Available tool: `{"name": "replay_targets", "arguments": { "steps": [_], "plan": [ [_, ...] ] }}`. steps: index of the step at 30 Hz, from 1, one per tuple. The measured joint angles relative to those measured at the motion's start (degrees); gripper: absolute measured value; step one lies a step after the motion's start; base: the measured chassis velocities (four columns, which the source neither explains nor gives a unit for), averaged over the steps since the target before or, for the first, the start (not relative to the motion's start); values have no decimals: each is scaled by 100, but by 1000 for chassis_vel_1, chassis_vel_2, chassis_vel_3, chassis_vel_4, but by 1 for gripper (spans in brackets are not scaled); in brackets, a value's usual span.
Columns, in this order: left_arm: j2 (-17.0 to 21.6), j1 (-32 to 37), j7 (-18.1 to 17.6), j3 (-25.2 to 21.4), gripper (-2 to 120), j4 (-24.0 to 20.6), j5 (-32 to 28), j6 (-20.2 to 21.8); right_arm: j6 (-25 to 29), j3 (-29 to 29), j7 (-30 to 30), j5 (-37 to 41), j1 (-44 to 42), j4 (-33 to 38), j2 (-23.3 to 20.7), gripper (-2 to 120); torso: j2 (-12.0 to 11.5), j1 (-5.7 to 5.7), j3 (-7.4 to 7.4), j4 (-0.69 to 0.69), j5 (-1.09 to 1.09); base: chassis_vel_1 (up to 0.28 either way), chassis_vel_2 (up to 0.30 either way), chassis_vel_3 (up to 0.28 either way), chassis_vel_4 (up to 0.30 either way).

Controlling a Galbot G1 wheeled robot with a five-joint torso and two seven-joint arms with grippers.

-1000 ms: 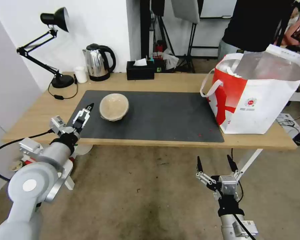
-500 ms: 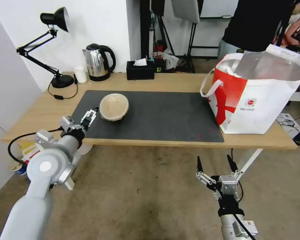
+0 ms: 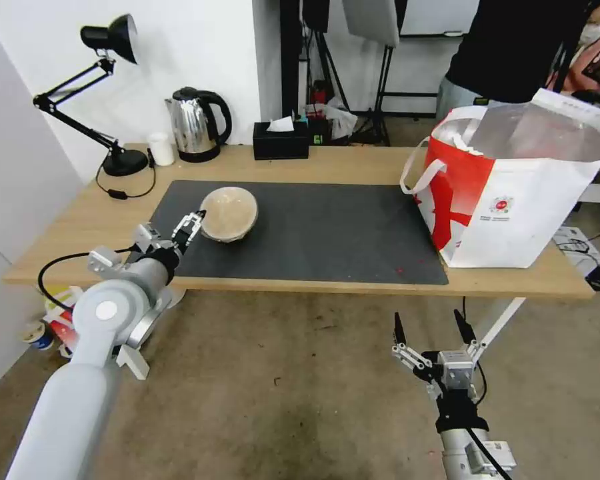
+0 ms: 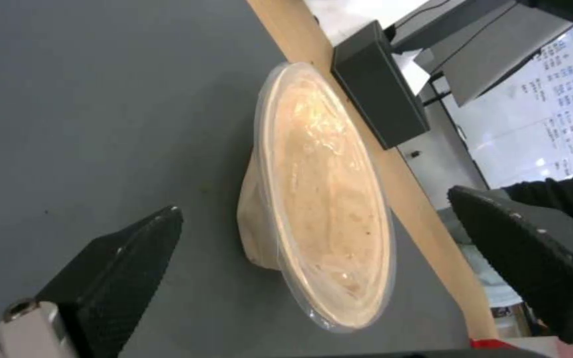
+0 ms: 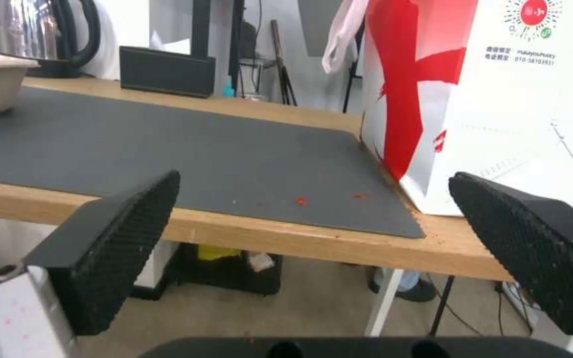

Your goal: Pick up the trash from the table and place it into the takeout bag.

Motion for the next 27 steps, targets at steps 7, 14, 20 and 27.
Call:
{"name": "replay_targets", "arguments": {
  "steps": [7,14,20,27],
  "plan": [
    [-32,-209,-27,136,100,147,-4,6,0,0,0,0,0,0,0,100,0,0,0,0,0,0,0,0,0],
    [-71,-374,-66,268,100,282,-4,7,0,0,0,0,0,0,0,100,1,0,0,0,1,0,0,0,0],
    [-142,-519,-90,400,100,431,21,7,0,0,0,0,0,0,0,100,1,0,0,0,1,0,0,0,0],
    [-190,-653,-83,512,100,640,81,7,0,0,-1,0,0,0,0,100,1,0,0,0,1,0,0,0,0]
  ]
}}
